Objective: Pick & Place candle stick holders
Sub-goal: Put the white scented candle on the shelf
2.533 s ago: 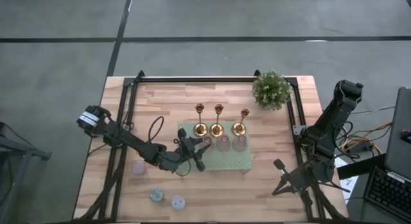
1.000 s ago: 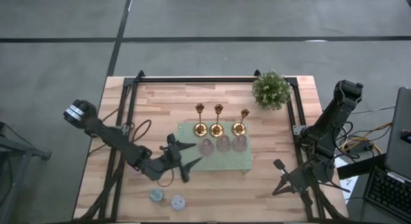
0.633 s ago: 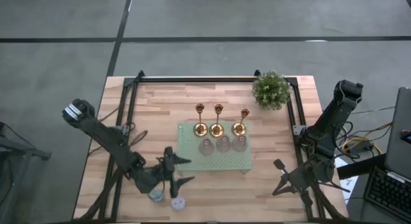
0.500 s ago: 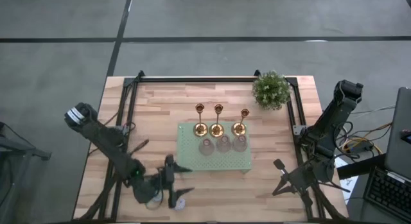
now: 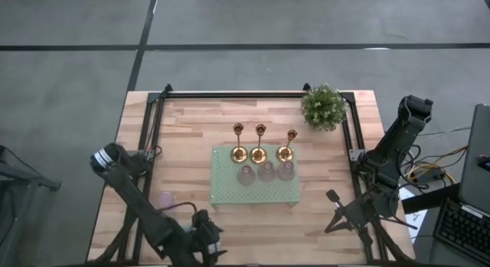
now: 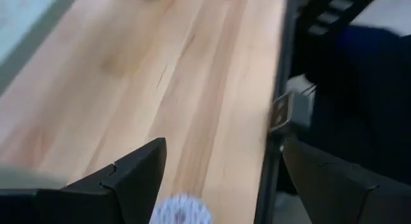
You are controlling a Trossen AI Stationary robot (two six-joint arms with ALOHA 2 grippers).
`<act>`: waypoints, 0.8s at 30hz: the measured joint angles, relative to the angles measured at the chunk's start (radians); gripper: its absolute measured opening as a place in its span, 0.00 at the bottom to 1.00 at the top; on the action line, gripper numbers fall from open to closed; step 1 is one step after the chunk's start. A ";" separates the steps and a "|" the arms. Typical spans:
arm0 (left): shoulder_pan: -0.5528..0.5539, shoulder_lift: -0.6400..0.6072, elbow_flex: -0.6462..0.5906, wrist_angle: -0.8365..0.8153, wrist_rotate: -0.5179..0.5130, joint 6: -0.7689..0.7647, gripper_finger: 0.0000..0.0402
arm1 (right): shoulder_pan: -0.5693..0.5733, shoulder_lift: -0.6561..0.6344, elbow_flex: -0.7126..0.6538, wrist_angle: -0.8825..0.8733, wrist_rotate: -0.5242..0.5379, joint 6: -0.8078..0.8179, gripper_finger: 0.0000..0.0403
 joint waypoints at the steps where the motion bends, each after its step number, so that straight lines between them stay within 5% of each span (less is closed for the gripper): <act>1: 0.000 0.019 0.031 -0.055 0.019 -0.038 0.79 | 0.000 0.000 0.000 -0.001 0.000 -0.001 0.02; 9: 0.000 0.113 0.106 -0.150 0.202 -0.234 0.79 | 0.001 0.000 0.000 -0.016 -0.001 -0.001 0.02; 24: -0.006 0.140 0.002 -0.157 0.261 -0.343 0.79 | 0.001 0.000 -0.003 -0.018 -0.002 -0.015 0.02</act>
